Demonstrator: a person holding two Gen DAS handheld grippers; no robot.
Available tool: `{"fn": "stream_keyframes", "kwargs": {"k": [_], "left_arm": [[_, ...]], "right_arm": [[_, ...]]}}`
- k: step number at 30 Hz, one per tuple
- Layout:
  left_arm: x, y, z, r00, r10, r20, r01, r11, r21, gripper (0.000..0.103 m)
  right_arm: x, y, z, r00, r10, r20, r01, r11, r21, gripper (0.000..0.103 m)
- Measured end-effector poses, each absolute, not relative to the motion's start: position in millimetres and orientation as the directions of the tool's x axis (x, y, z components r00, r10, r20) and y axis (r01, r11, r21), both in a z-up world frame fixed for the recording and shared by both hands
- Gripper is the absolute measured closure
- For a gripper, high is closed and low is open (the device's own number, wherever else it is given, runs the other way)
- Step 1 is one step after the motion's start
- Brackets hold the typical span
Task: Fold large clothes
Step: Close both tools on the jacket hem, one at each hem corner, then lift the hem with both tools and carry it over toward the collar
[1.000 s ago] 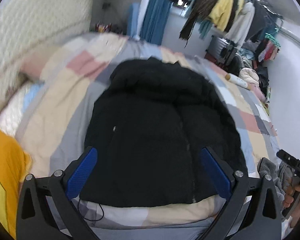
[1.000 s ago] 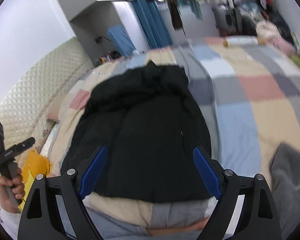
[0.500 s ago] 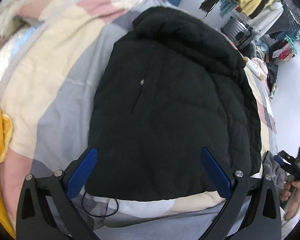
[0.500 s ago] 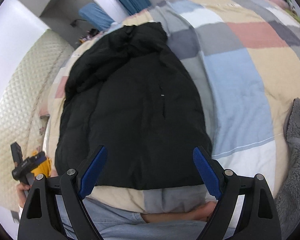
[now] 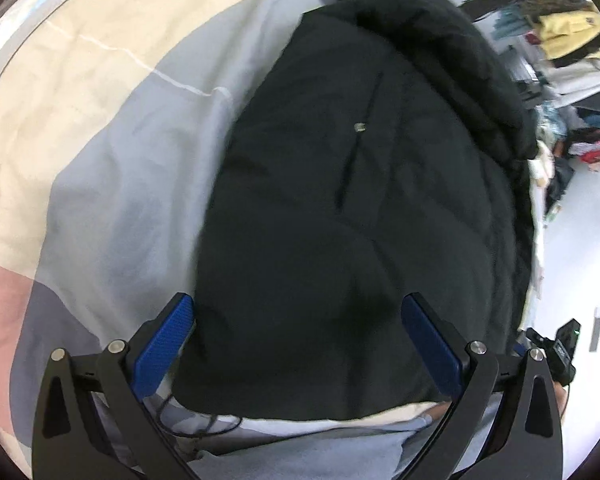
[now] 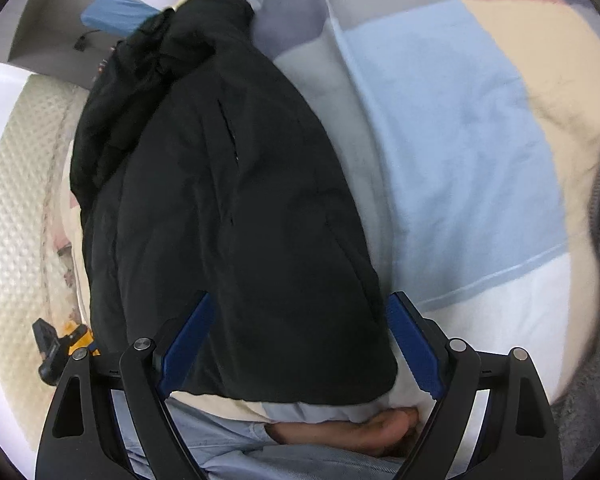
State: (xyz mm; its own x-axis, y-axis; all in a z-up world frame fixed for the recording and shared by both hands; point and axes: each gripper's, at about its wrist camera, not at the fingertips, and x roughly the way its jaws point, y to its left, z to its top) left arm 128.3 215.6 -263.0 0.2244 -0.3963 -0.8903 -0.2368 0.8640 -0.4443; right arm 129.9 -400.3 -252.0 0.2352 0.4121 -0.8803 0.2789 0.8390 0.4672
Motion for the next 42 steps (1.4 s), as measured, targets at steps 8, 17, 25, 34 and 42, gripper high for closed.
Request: {"fn": "stream_keyframes", "kwargs": {"k": [8,17,25,34,42], "left_arm": [[136,212,-282,0.161,-0.385,-0.909,-0.257,0.873,-0.415,0.001],[134,210,-286,0.170,-0.415,-0.894,-0.248,0.860,-0.446,0.001],[126,219,-269,0.277,-0.529,-0.802,-0.205,0.783,-0.587,0.008],[108,219,-248,0.368,-0.640,-0.675,-0.119,0.687,-0.717,0.009],[130,203,-277,0.278,-0.583,-0.764,-0.240,0.728,-0.643,0.010]], "right_arm": [[150,-395,-279,0.160,0.402,-0.902,0.284,0.856,0.432,0.016],[153,-392,-284,0.177,0.505,-0.845,0.252,0.806,0.535,0.013],[138,-374,-243,0.272,0.644,-0.715,0.038,0.735,0.677,0.013],[147,-385,-269,0.214,0.591,-0.778,0.194,0.755,0.627,0.013],[159,-359,-271,0.224,0.653,-0.724,0.106,0.722,0.684,0.013]]}}
